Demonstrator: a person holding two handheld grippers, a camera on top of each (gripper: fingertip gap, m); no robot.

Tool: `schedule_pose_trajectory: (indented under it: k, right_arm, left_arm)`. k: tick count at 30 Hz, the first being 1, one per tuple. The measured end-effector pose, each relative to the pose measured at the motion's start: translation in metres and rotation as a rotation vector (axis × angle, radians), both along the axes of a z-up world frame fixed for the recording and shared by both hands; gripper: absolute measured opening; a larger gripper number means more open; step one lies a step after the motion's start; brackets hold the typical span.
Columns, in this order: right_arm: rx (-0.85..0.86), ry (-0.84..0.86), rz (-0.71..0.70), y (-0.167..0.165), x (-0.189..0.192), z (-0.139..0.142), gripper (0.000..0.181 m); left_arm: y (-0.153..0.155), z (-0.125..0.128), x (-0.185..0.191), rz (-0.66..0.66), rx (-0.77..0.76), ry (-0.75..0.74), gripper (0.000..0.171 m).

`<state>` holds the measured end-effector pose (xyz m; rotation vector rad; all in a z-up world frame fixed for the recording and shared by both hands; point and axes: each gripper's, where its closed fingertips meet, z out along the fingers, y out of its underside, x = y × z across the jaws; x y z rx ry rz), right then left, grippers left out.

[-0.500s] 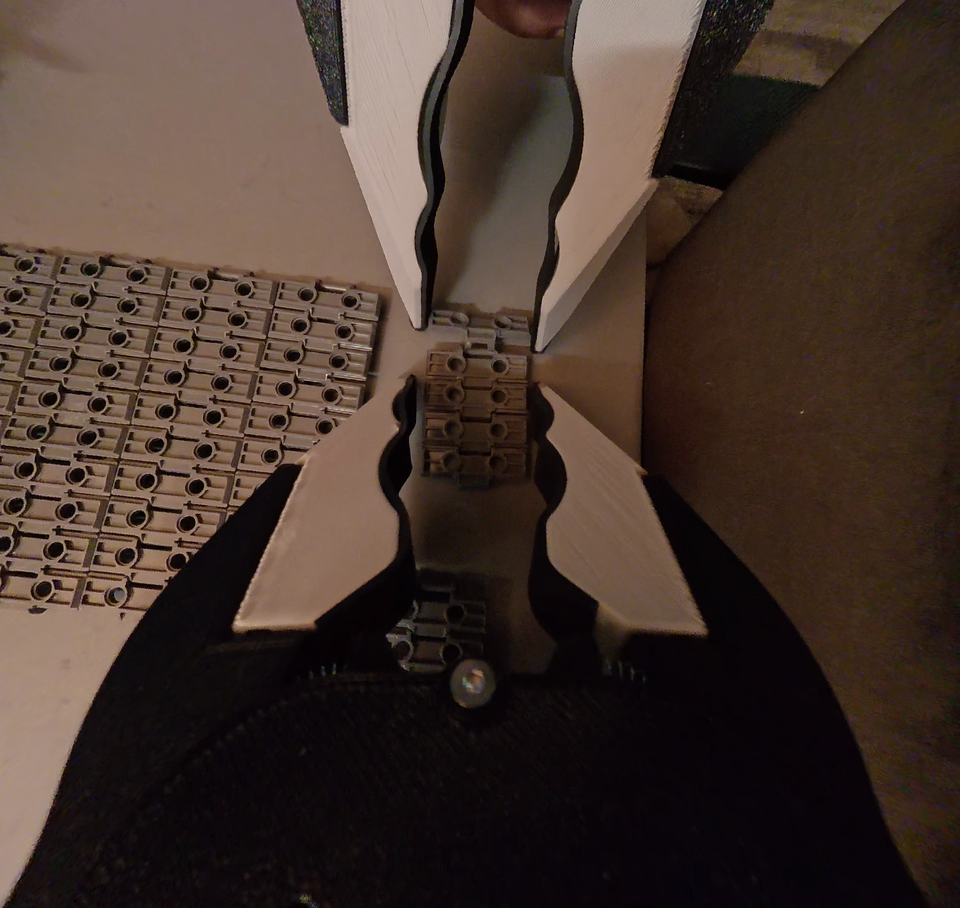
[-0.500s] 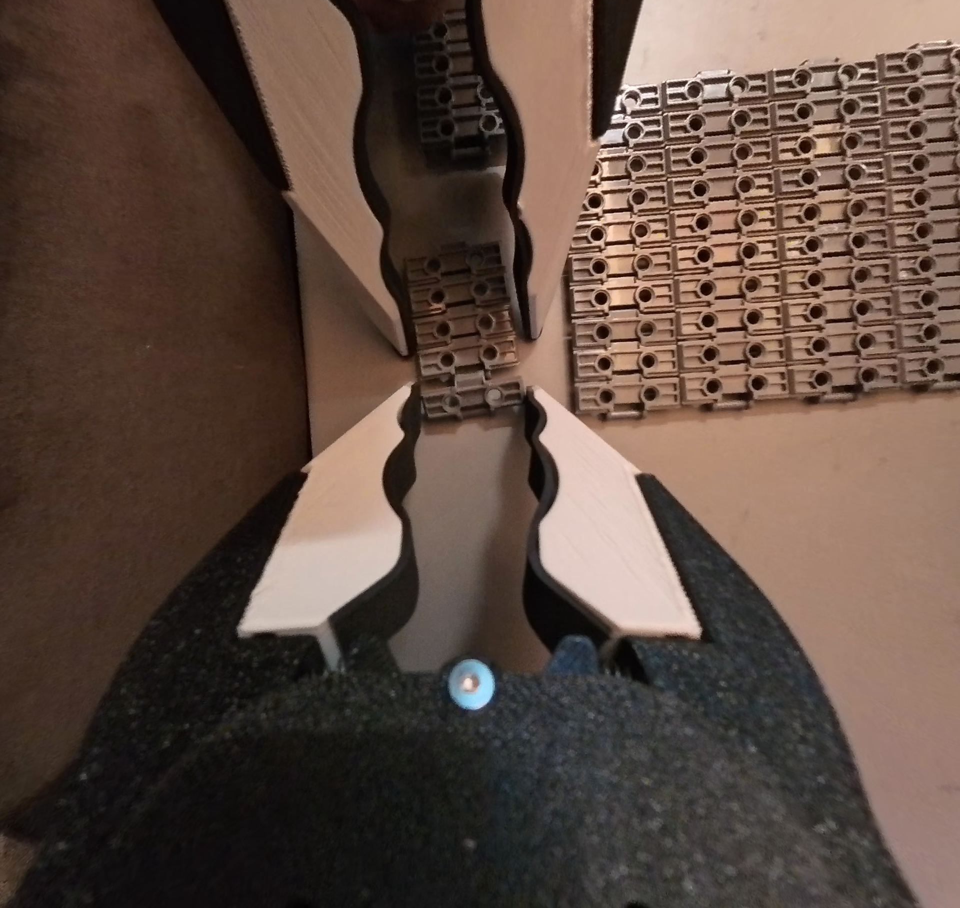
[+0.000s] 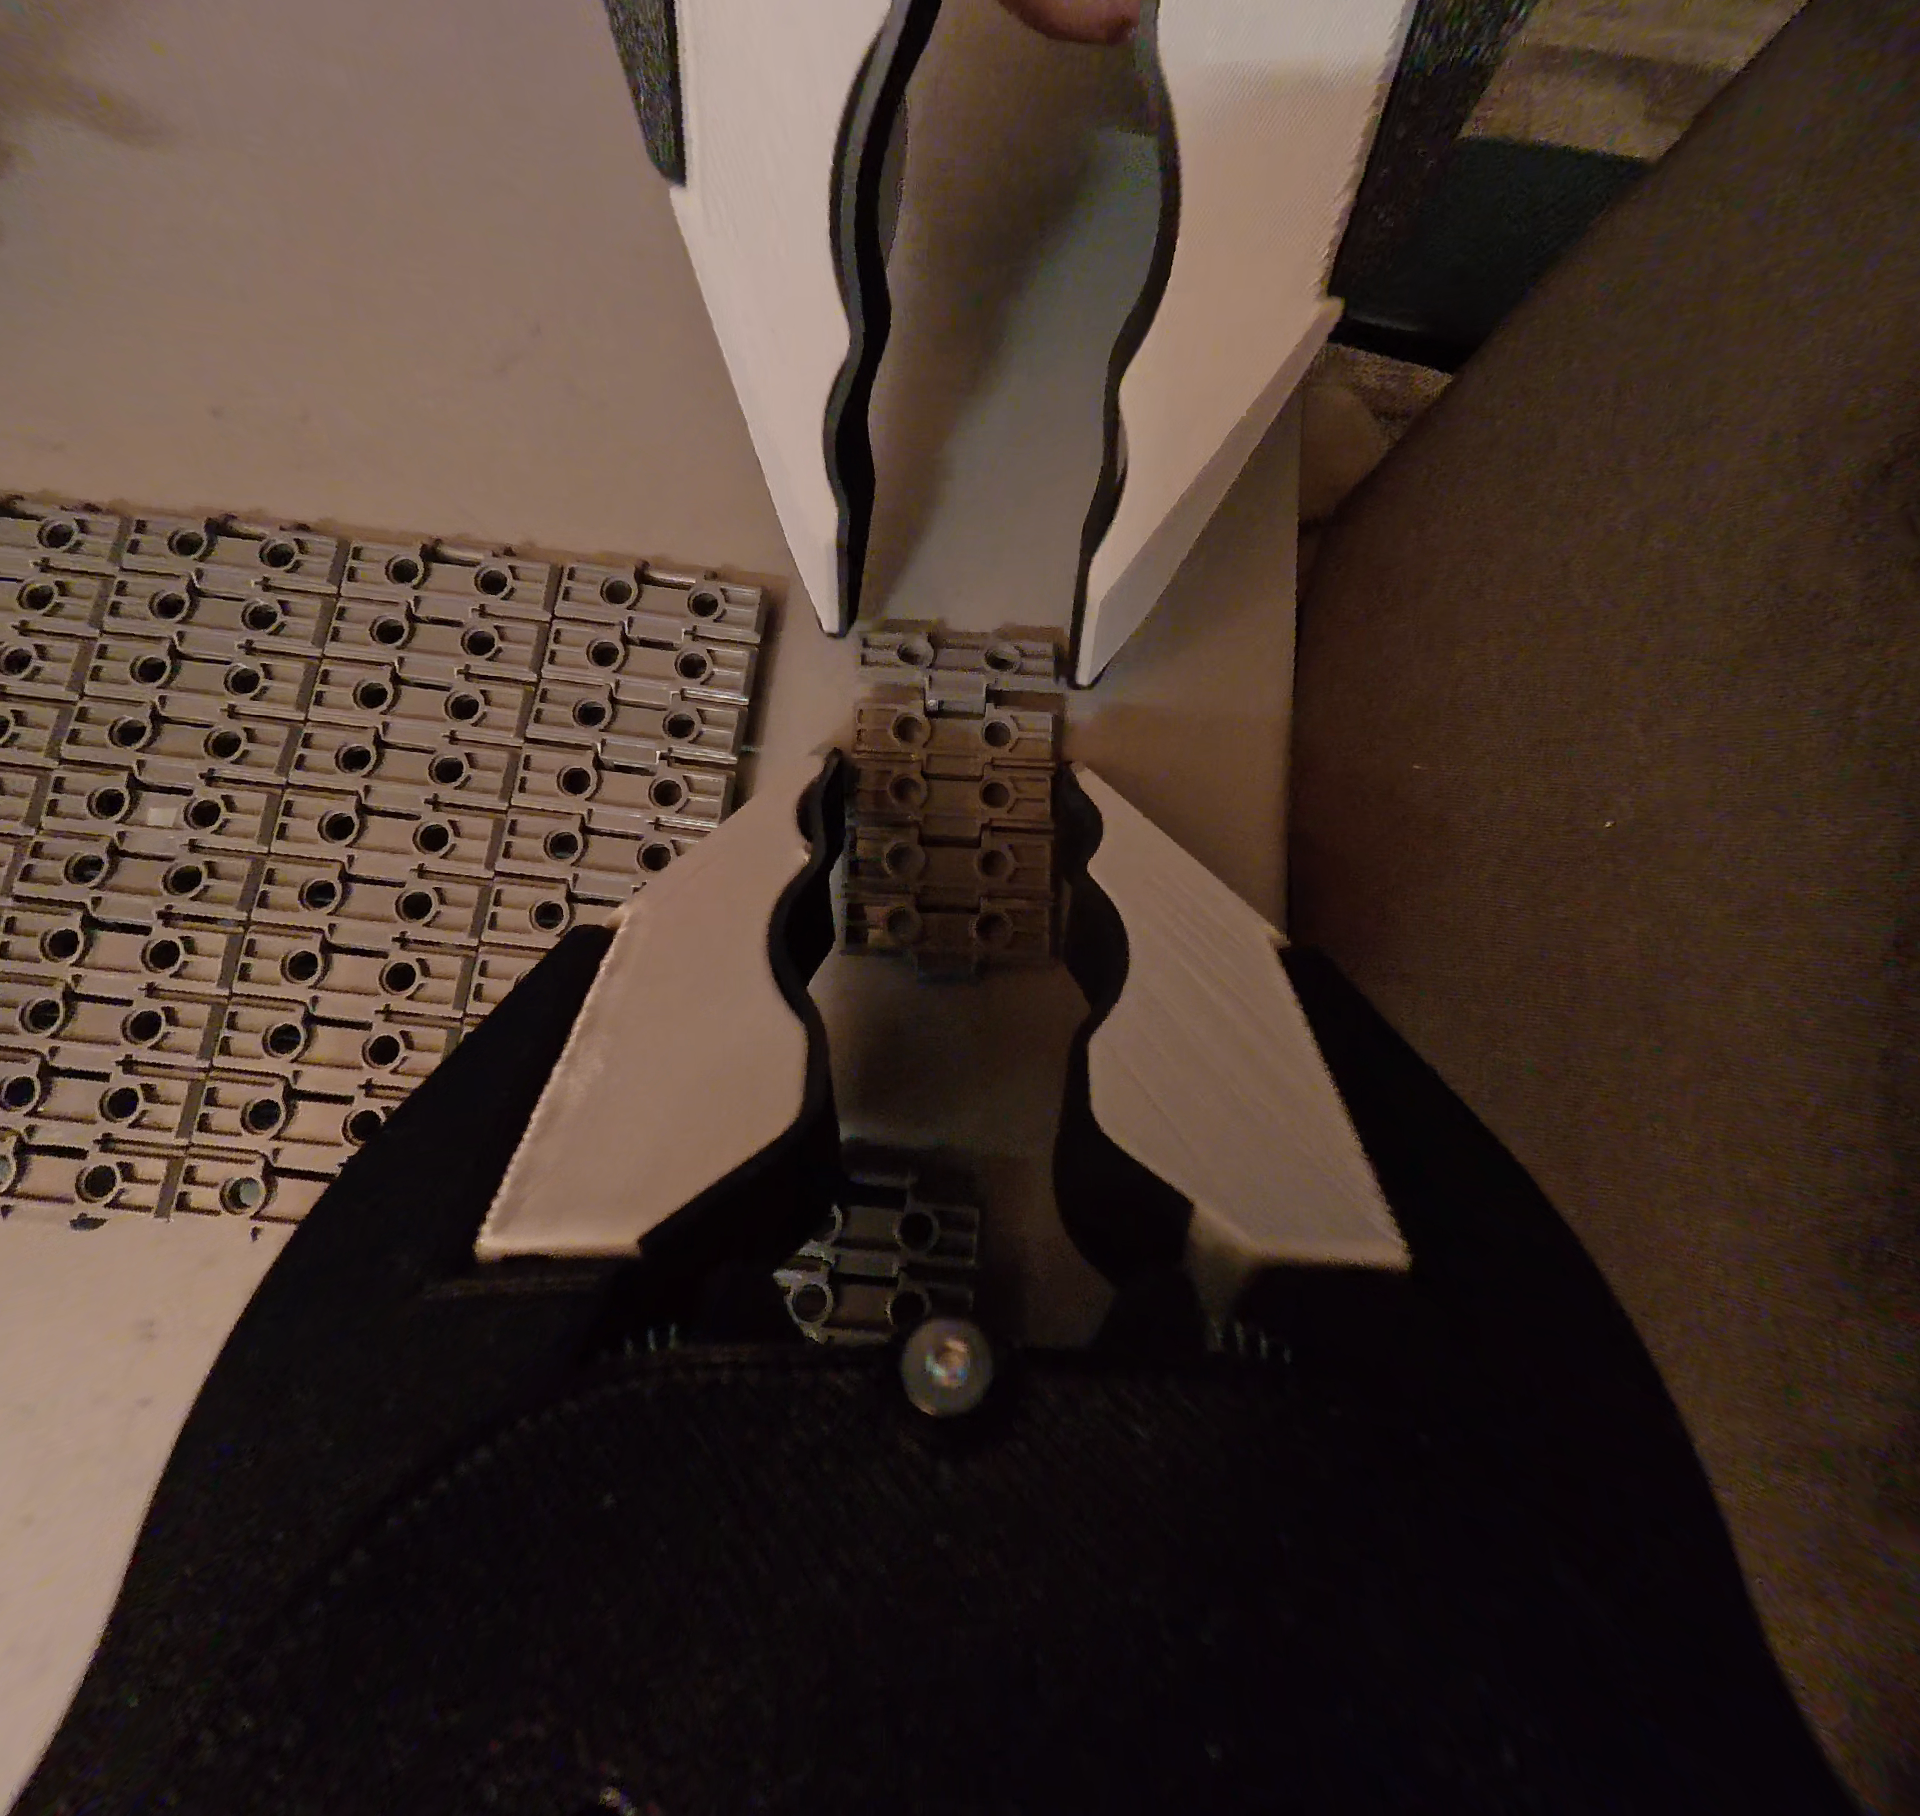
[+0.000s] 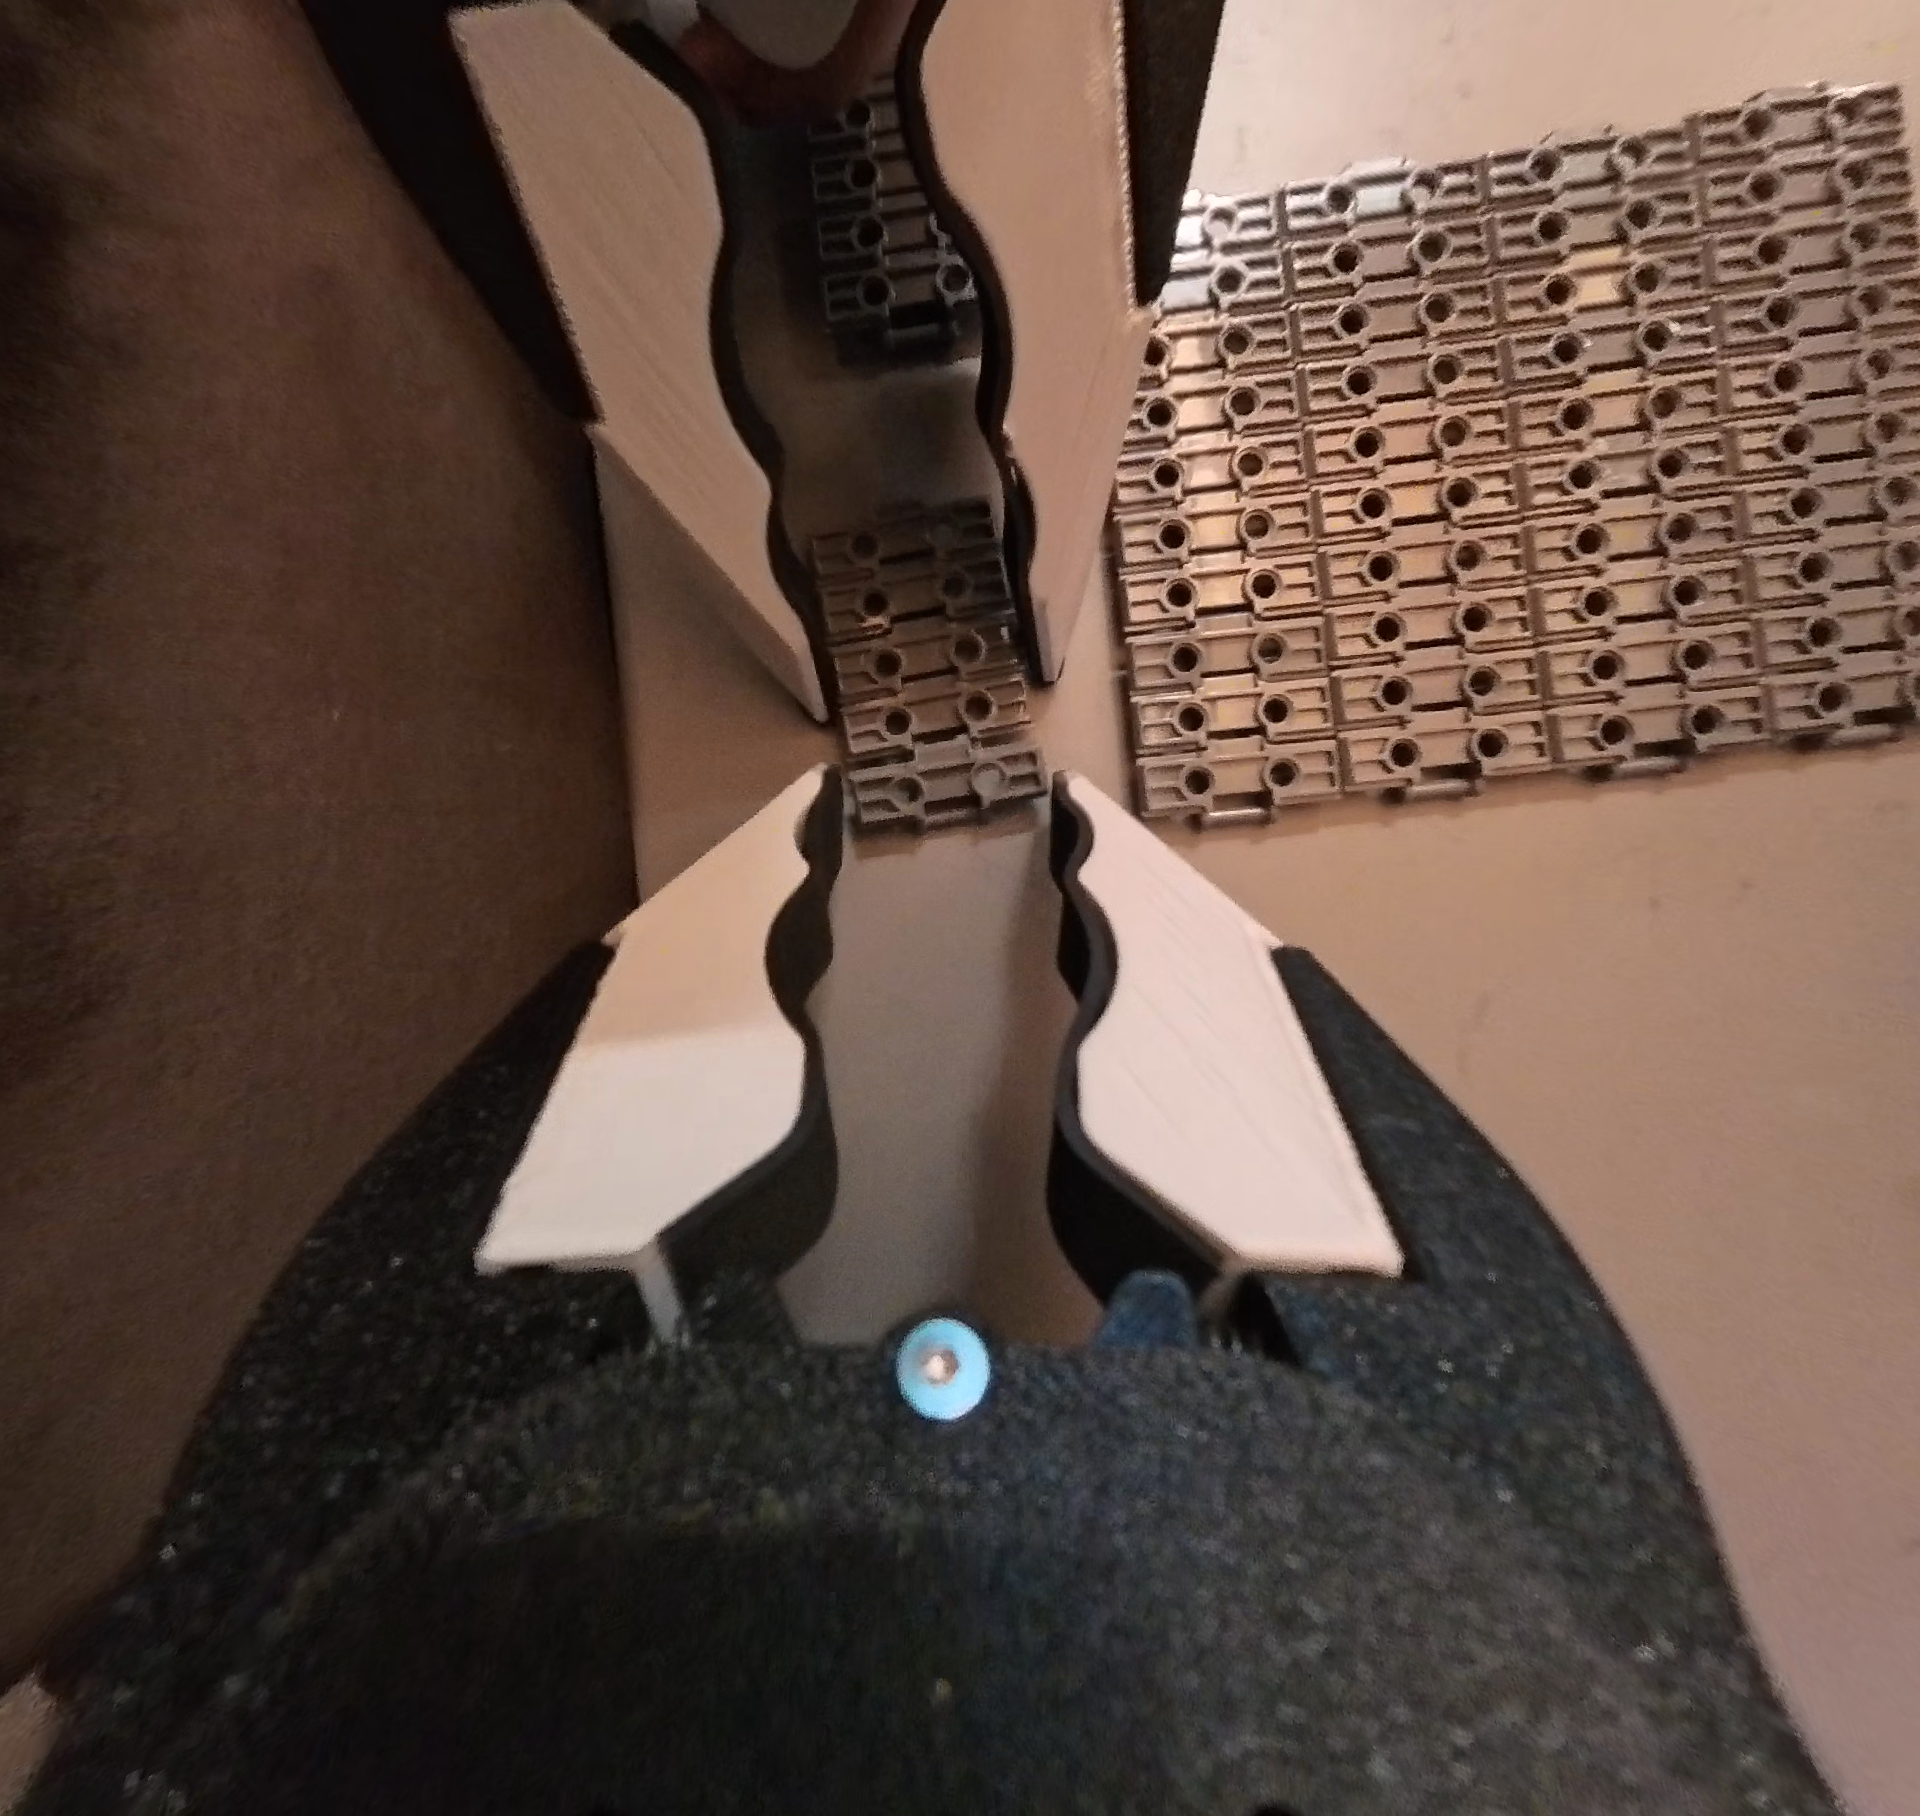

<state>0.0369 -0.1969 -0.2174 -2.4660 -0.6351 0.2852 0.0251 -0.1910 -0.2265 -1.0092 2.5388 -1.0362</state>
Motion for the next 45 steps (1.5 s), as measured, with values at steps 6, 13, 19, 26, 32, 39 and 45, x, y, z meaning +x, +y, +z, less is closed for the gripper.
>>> schedule_pose_trajectory:
  k: [6, 13, 19, 26, 32, 39, 45]
  right_arm:
    - [0.083, -0.021, -0.002, 0.004, 0.005, 0.010, 0.001]
    - [0.047, 0.003, 0.042, 0.005, -0.006, 0.001, 0.000]
    - [-0.030, 0.113, -0.044, 0.004, -0.004, -0.001, 0.000]
    - [-0.090, 0.090, -0.069, 0.002, -0.004, -0.003, 0.000]
    - [-0.141, 0.110, -0.084, 0.004, -0.005, -0.005, 0.000]
    - [-0.081, 0.092, -0.102, 0.005, -0.005, -0.004, 0.000]
    - [-0.008, 0.161, -0.072, -0.003, -0.019, 0.003, 0.034]
  left_arm:
    - [0.000, 0.000, 0.000, -0.001, 0.002, -0.001, 0.038]
    - [0.001, 0.000, 0.001, -0.004, 0.016, -0.001, 0.038]
    - [0.001, 0.000, 0.001, -0.003, 0.008, 0.006, 0.037]
    - [0.001, 0.000, 0.001, -0.009, 0.006, 0.003, 0.038]
    - [0.001, 0.000, 0.002, -0.012, 0.017, 0.005, 0.037]
    - [0.001, 0.000, 0.001, 0.000, 0.025, 0.002, 0.038]
    - [0.003, 0.003, -0.001, 0.007, -0.026, 0.045, 0.047]
